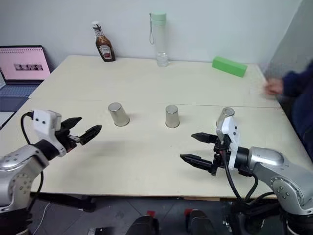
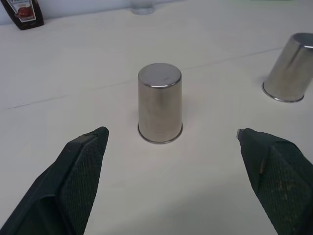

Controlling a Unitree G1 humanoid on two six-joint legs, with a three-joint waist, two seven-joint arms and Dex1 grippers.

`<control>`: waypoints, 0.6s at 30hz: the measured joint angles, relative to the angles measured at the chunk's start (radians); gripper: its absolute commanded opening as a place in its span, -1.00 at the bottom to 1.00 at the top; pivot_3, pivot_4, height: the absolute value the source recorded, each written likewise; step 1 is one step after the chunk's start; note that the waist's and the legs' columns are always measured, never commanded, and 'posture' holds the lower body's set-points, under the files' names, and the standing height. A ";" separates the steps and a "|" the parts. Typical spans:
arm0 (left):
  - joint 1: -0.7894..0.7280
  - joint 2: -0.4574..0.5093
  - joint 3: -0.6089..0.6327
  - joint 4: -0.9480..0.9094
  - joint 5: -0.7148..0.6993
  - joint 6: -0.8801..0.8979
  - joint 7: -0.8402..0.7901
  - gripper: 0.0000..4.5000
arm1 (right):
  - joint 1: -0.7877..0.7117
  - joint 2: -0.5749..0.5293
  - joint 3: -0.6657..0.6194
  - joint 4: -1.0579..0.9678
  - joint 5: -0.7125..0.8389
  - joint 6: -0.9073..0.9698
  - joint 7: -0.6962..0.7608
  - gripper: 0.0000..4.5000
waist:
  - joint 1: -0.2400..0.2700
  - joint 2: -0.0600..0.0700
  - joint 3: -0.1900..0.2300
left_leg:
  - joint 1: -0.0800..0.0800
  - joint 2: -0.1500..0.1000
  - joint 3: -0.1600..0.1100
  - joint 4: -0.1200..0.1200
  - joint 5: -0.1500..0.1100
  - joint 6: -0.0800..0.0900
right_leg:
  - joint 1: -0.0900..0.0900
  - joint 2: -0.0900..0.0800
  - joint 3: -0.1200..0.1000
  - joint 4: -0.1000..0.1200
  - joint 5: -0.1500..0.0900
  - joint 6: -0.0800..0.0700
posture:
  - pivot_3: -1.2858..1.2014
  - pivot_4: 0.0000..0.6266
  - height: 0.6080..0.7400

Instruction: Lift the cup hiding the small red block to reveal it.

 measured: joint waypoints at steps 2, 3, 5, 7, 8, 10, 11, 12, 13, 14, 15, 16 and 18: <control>-0.040 -0.032 -0.045 0.036 0.039 -0.036 0.032 1.00 | -0.024 0.002 0.021 0.020 -0.012 -0.010 0.003 0.99 | 0.001 0.000 0.000 | -0.001 0.000 0.000 0.000 0.000 0.000 | 0.000 0.000 0.000 0.000 0.000 0.000 | 0.03 -0.52 1.00; -0.050 -0.040 -0.056 0.047 0.051 -0.046 0.040 1.00 | -0.027 0.002 0.022 0.023 -0.013 -0.012 0.004 0.99 | 0.001 0.000 0.000 | -0.001 0.000 0.000 0.000 0.000 0.000 | 0.000 0.000 0.000 0.000 0.000 0.000 | 0.03 -0.52 1.00; -0.110 -0.080 -0.092 0.140 0.115 -0.110 0.084 1.00 | -0.049 0.003 0.031 0.040 -0.023 -0.017 0.009 0.99 | 0.001 0.000 0.000 | -0.001 0.000 0.000 -0.001 0.000 0.000 | -0.001 0.000 0.000 0.000 0.000 0.000 | 0.03 -0.52 1.00; -0.149 -0.105 -0.113 0.198 0.151 -0.152 0.104 1.00 | -0.058 0.004 0.039 0.047 -0.032 -0.025 0.011 0.99 | 0.002 -0.001 0.000 | -0.001 0.000 -0.001 0.000 0.000 0.000 | 0.000 0.000 -0.001 0.000 0.000 0.000 | 0.03 -0.52 1.00; -0.162 -0.113 -0.124 0.221 0.162 -0.167 0.110 1.00 | -0.061 0.005 0.042 0.051 -0.038 -0.028 0.013 0.99 | 0.002 -0.001 0.000 | -0.001 0.000 0.000 0.000 0.000 0.000 | 0.000 0.000 0.000 0.000 0.000 0.000 | 0.03 -0.52 1.00; -0.211 -0.145 -0.146 0.313 0.198 -0.218 0.123 1.00 | -0.065 0.006 0.044 0.062 -0.047 -0.033 0.016 0.99 | 0.002 -0.001 0.000 | -0.001 0.000 0.000 0.000 0.000 0.000 | -0.001 0.000 0.000 0.000 0.001 0.000 | 0.03 -0.52 1.00; -0.220 -0.151 -0.149 0.331 0.202 -0.226 0.124 1.00 | -0.065 0.006 0.045 0.063 -0.048 -0.033 0.017 0.99 | 0.002 -0.001 0.000 | -0.001 0.000 0.000 0.000 0.000 0.000 | -0.001 0.000 0.000 0.000 0.001 0.000 | 0.03 -0.52 1.00; -0.233 -0.158 -0.159 0.359 0.211 -0.236 0.124 1.00 | -0.066 0.006 0.046 0.066 -0.048 -0.034 0.018 0.99 | 0.002 -0.001 0.000 | -0.001 0.000 0.000 0.000 0.000 0.000 | -0.001 0.000 0.000 0.000 0.001 0.000 | 0.03 -0.52 1.00; -0.260 -0.176 -0.167 0.412 0.221 -0.261 0.122 1.00 | -0.064 0.005 0.046 0.069 -0.049 -0.034 0.018 0.99 | 0.002 -0.001 0.000 | -0.001 0.000 0.000 0.000 0.000 0.000 | -0.001 -0.001 0.000 0.000 0.001 0.000 | 0.03 -0.52 1.00; -0.295 -0.194 -0.175 0.473 0.232 -0.286 0.124 1.00 | -0.063 0.005 0.046 0.069 -0.049 -0.035 0.018 0.99 | 0.002 -0.001 0.000 | -0.001 0.000 -0.001 0.000 0.000 0.000 | -0.001 0.000 -0.001 0.000 0.001 0.000 | 0.03 -0.52 1.00; -0.323 -0.205 -0.182 0.518 0.240 -0.302 0.125 1.00 | -0.063 0.006 0.047 0.069 -0.049 -0.035 0.017 0.99 | 0.004 -0.001 -0.001 | -0.002 -0.001 -0.001 0.000 0.000 0.000 | -0.001 0.000 -0.001 0.000 0.001 0.000 | 0.03 -0.52 1.00; -0.362 -0.220 -0.189 0.596 0.254 -0.343 0.124 1.00 | -0.060 0.007 0.046 0.068 -0.049 -0.035 0.015 0.99 | 0.004 -0.001 -0.001 | -0.002 -0.001 -0.001 0.000 0.000 0.000 | -0.001 0.000 -0.001 0.001 0.001 0.000 | 0.03 -0.52 1.00; -0.406 -0.228 -0.194 0.679 0.268 -0.385 0.125 1.00 | -0.057 0.009 0.045 0.067 -0.049 -0.035 0.009 0.99 | 0.004 -0.001 -0.001 | -0.002 -0.001 -0.001 0.001 0.000 0.000 | -0.001 0.000 -0.001 0.001 0.001 0.000 | 0.03 -0.52 1.00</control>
